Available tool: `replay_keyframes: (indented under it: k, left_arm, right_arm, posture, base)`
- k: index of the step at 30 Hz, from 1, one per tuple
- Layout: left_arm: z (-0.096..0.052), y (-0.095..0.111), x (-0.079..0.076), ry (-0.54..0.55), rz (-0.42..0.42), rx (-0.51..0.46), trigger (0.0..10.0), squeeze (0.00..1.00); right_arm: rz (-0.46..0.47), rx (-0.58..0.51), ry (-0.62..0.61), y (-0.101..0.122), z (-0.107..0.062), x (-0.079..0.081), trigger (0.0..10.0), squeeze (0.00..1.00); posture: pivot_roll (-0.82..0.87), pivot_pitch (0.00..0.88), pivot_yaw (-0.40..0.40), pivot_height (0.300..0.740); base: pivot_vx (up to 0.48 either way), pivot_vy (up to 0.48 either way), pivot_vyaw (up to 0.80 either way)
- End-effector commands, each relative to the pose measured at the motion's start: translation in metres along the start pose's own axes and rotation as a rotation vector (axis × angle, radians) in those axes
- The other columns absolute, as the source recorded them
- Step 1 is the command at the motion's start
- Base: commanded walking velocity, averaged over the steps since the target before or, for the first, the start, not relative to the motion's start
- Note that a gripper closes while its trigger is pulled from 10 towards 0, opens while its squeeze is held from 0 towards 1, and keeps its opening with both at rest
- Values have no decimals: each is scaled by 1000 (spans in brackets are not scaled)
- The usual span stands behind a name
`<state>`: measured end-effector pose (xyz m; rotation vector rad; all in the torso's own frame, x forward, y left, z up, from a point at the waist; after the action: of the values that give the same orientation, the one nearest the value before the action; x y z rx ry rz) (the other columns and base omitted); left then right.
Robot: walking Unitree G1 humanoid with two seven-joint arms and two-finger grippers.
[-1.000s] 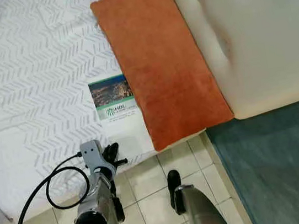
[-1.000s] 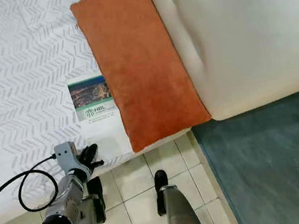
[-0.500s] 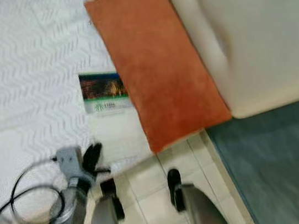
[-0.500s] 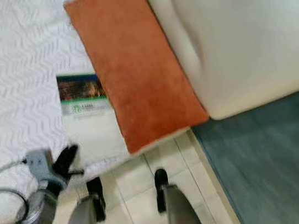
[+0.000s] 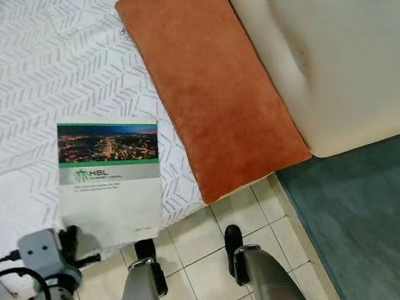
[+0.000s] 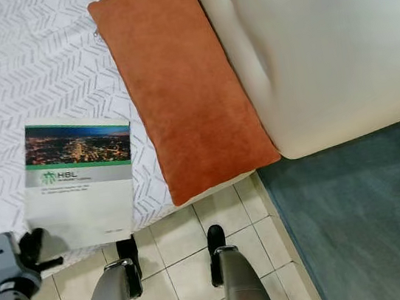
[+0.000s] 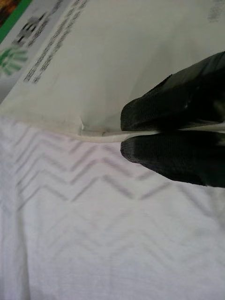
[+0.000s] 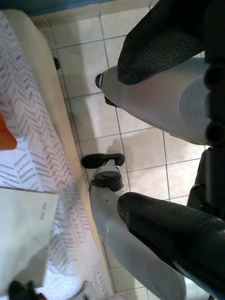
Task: Clean up the room
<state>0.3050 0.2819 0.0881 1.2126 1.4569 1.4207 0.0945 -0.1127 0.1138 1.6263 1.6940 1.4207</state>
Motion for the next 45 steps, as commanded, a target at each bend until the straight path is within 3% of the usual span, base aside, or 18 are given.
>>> replay_keyframes:
  k: [1,5,7,9,14,15,18,21,22,27,32,33,35,36,37,38,39,45]
  left_arm:
    - [-1,-26,1,45,-80,70,0,0]
    - [10,-32,-15,12,-132,83,0,0]
    - [29,-47,-36,-3,-173,130,0,0]
    - [42,-53,-40,64,-258,164,0,0]
    - [60,-42,-55,111,-378,166,0,0]
    - [67,-34,-72,84,-410,168,0,0]
    - [74,-24,-90,32,-410,159,0,0]
    - [79,-14,-94,18,-428,140,0,0]
    - [83,-7,-97,17,-482,135,0,0]
    - [83,-9,-109,-4,-529,163,0,0]
    - [77,-21,-125,-29,-495,225,0,0]
    - [77,-22,-126,-32,-495,227,7569,0]
    - [76,-23,-127,-34,-485,232,7569,0]
    - [74,-29,-124,-27,-435,244,10000,282]
    - [73,-31,-123,-25,-414,247,10000,282]
    - [73,-32,-120,-22,-396,249,10000,596]
    - [74,-32,-117,-22,-381,247,10000,1000]
    - [75,-32,-108,-30,-337,235,10000,1000]
  right_arm:
    - [5,71,1,-16,-2,-2,10000,0]
    - [-1,70,9,-16,-1,-1,10000,0]
    - [-13,66,21,-13,-1,2,10000,0]
    - [-17,69,21,-13,-3,3,10000,0]
    - [-23,84,18,-15,-7,2,10000,0]
    - [-25,85,18,-15,-8,3,10000,0]
    - [-27,86,16,-15,-8,3,10000,0]
    - [-28,85,14,-16,-8,4,10000,0]
    - [-29,83,11,-16,-8,3,10000,0]
    - [-29,78,9,-17,-6,2,10000,0]
    - [-27,72,10,-18,-4,4,10000,0]
    - [-27,72,10,-18,-4,4,10000,0]
    - [-27,72,10,-18,-4,4,10000,0]
    - [-27,72,8,-18,-4,3,10000,0]
    - [-28,71,8,-18,-4,2,10000,0]
    - [-28,71,7,-18,-3,2,10000,0]
    - [-29,69,7,-18,-3,2,10000,0]
    - [-29,65,7,-20,1,0,10000,0]
  posture:
    - [-285,684,-121,740]
    - [-296,686,-134,740]
    - [-315,686,-144,740]
    - [-335,678,-154,740]
    - [-360,674,-163,740]
    - [-366,672,-159,740]
    - [-366,670,-153,740]
    - [-364,662,-148,740]
    - [-356,656,-139,740]
    - [-351,654,-134,740]
    - [-348,651,-128,740]
    - [-348,651,-128,740]
    - [-347,651,-128,740]
    - [-348,651,-128,740]
    - [-350,651,-129,740]
    - [-350,651,-129,740]
    - [-345,649,-127,740]
    - [-320,642,-117,740]
  base:
    - [0,0,0]
    - [0,0,0]
    - [0,0,0]
    - [0,0,0]
    - [0,0,0]
    - [0,0,0]
    - [0,0,0]
    - [0,0,0]
    - [0,0,0]
    - [0,0,0]
    - [0,0,0]
    - [0,0,0]
    - [0,0,0]
    - [0,0,0]
    - [0,0,0]
    - [0,0,0]
    - [0,0,0]
    - [0,0,0]
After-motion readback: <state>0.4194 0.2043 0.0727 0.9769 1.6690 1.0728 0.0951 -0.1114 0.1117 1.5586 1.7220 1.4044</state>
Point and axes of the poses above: a point about 5 cm out from each wrist's last joint towards the gripper, its own z axis pointing out of the wrist towards the gripper, its own y axis along the axis of the wrist's last joint, x = y × z, the point moved 6 cm from there along z, pointing out of the wrist towards the gripper, and after that the axes turned 7 degrees about z, right-handed, at the moved point
